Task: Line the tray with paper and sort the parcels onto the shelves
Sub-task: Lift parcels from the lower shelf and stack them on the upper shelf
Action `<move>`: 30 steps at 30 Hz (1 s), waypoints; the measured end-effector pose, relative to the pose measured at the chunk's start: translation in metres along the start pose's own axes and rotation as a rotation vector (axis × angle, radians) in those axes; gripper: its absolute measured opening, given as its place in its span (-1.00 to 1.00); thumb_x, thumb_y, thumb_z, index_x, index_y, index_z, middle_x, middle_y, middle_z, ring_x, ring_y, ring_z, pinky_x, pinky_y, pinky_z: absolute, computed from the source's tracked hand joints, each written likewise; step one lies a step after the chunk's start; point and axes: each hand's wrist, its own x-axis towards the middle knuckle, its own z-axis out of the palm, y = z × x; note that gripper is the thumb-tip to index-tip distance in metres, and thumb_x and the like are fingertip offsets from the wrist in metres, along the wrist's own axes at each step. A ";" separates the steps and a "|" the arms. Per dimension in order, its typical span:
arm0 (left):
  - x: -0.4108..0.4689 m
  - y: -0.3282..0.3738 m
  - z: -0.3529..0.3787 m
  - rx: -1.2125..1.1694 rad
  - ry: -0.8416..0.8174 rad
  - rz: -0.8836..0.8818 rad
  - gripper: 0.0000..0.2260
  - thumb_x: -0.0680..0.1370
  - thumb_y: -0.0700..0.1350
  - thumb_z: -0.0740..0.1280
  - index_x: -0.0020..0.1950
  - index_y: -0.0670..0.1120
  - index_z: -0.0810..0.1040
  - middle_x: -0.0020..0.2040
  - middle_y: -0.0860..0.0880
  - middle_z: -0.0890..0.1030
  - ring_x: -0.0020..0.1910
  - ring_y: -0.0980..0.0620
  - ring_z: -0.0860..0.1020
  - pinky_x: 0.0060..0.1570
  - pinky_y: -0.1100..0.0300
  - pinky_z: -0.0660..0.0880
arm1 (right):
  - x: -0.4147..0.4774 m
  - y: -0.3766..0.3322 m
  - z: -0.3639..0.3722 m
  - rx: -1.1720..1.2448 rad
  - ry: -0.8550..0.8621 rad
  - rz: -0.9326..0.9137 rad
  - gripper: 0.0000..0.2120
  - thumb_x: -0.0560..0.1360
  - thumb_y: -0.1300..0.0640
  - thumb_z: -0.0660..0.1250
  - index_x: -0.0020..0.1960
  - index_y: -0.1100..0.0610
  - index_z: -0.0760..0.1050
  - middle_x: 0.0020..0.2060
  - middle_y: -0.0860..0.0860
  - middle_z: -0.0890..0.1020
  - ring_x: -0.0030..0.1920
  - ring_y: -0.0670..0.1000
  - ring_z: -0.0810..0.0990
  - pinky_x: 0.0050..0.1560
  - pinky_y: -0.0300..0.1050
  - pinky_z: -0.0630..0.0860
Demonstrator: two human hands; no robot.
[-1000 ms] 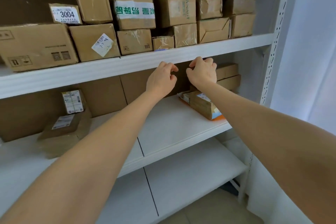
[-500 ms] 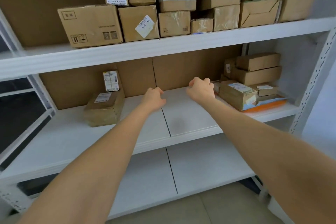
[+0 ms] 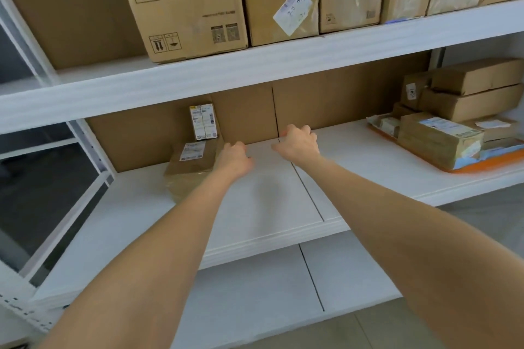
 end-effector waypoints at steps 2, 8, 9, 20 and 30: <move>0.020 -0.023 -0.003 -0.001 -0.005 -0.012 -0.61 0.58 -0.02 0.24 0.38 -0.13 0.38 0.34 -0.19 0.36 0.29 -0.17 0.41 0.24 -0.02 0.41 | 0.017 -0.019 0.024 0.004 -0.021 -0.002 -0.53 0.55 -0.01 0.27 0.41 0.12 0.31 0.32 0.14 0.31 0.34 0.20 0.27 0.15 -0.01 0.40; 0.075 -0.100 -0.006 0.007 -0.011 -0.092 -0.42 0.48 0.13 0.25 0.44 -0.09 0.30 0.39 -0.14 0.38 0.32 -0.16 0.40 0.25 -0.06 0.43 | 0.057 -0.063 0.095 0.077 -0.139 -0.024 -0.39 0.51 -0.07 0.31 0.47 0.12 0.26 0.38 0.16 0.29 0.40 0.24 0.27 0.33 0.10 0.39; 0.083 -0.111 -0.006 0.010 0.002 -0.127 -0.40 0.46 0.15 0.24 0.44 -0.07 0.30 0.40 -0.14 0.37 0.32 -0.17 0.40 0.25 -0.08 0.43 | 0.062 -0.070 0.105 0.093 -0.162 -0.028 -0.37 0.50 -0.08 0.32 0.48 0.12 0.24 0.39 0.17 0.28 0.40 0.24 0.29 0.34 0.10 0.39; 0.149 -0.178 0.002 -0.126 0.038 -0.357 -0.54 0.56 0.00 0.30 0.39 -0.15 0.33 0.38 -0.23 0.33 0.30 -0.21 0.41 0.26 -0.02 0.41 | 0.113 -0.104 0.168 0.182 -0.290 -0.092 -0.49 0.63 0.13 0.22 0.51 0.25 0.17 0.43 0.20 0.34 0.43 0.19 0.32 0.44 0.03 0.26; 0.224 -0.152 -0.005 -0.433 0.180 -0.261 -0.59 0.63 -0.13 0.20 0.45 -0.23 0.27 0.38 -0.18 0.41 0.32 -0.15 0.41 0.01 0.14 0.30 | 0.202 -0.132 0.195 0.506 -0.261 -0.043 -0.42 0.49 0.20 0.33 0.46 0.21 0.24 0.33 0.16 0.46 0.31 0.16 0.45 0.25 0.00 0.44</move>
